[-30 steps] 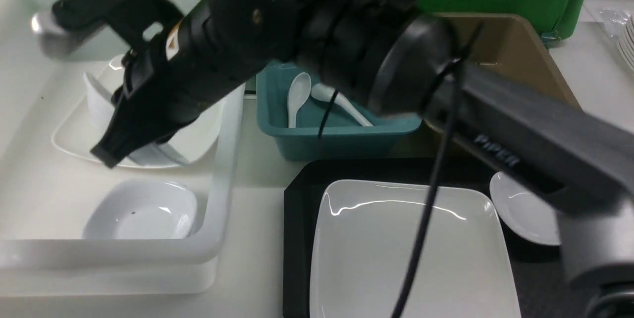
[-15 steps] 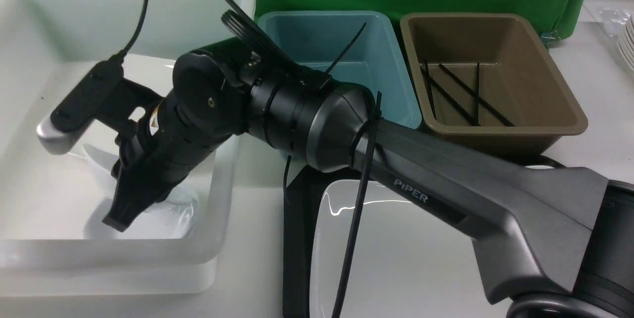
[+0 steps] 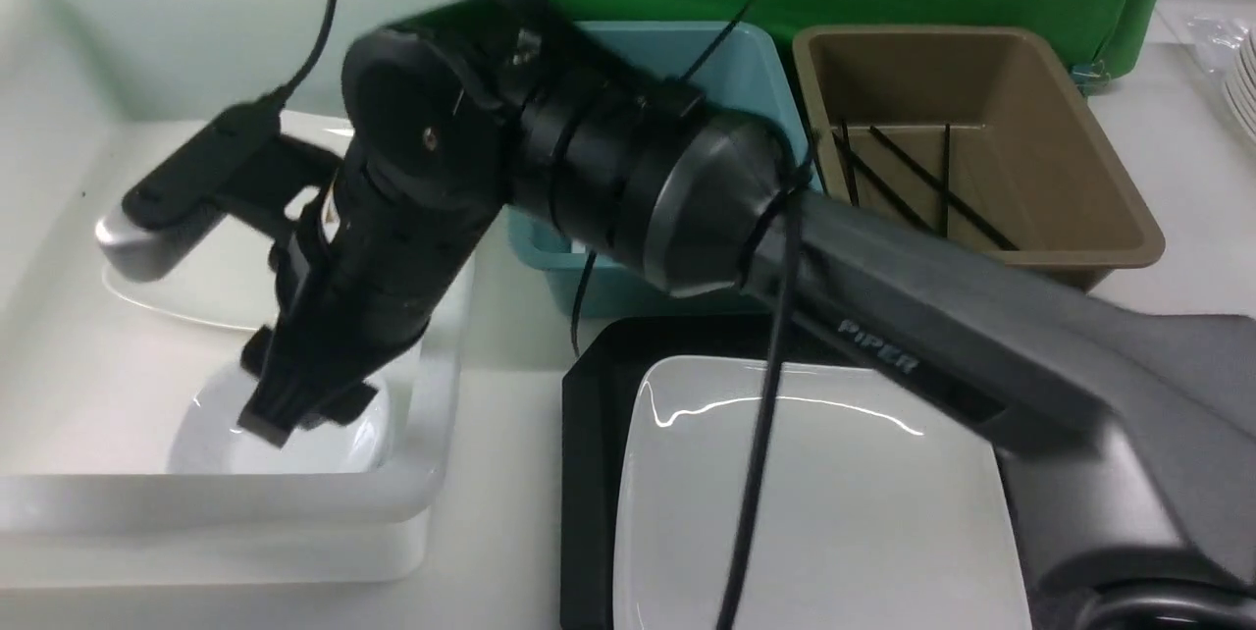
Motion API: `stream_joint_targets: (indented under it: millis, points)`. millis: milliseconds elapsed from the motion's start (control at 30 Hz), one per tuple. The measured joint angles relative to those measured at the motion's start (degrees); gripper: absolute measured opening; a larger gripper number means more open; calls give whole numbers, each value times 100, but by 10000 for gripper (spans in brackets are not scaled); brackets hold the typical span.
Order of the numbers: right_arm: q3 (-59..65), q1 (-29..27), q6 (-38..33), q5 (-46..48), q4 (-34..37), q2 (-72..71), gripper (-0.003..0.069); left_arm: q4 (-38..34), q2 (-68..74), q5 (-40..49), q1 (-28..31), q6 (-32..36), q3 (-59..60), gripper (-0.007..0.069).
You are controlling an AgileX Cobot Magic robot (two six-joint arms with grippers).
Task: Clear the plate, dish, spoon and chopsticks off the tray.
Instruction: Use the right arm to put the small plate into the large storage box on the left, then use the right arm to grab a small plate from the dinner plate
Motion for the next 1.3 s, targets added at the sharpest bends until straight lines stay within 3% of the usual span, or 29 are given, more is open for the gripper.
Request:
stream_joint_targets:
  millis: [33, 133, 167, 233, 333, 467, 567, 667, 833, 933, 1033, 1300]
  points:
    - [-42, 0, 47, 114, -166, -63, 377, -29, 0, 5, 0, 26, 0, 11]
    - [-205, -100, 489, 566, -1543, -681, 122, -308, 0, 10, -216, 431, 0, 13]
    - [-184, -226, 648, 566, -1811, -1006, 72, -393, 0, 10, -424, 573, 0, 13]
    - [-73, -439, 794, 566, -1980, -1359, 42, -428, 0, 10, -733, 707, 0, 13]
    - [588, -1168, 1041, 566, -2137, -2240, 24, -341, 0, 16, -1687, 809, 0, 13]
    - [2747, -2428, 1141, 560, -2133, -3524, 28, -70, 0, 41, -2879, 819, 0, 13]
    - [4185, -3163, 1342, 542, -2055, -3960, 71, -15, 0, 41, -3264, 692, 0, 13]
    - [5821, -3719, 1564, 385, -2043, -4204, 199, -3, 0, 29, -3419, 544, 0, 13]
    - [7338, -3893, 1638, -841, -1973, -4231, 430, 9, 0, -134, -3437, 504, 0, 13]
    - [7776, -3901, 1638, -1661, -1943, -4231, 524, 24, 0, -174, -3437, 431, 0, 13]
    - [7898, -3909, 1638, -2185, -1970, -4153, 555, 24, 0, -180, -3437, 375, 0, 13]
    - [7904, -3909, 1482, -2563, -1988, -3458, 554, 24, 0, -101, -3437, 370, 0, 13]
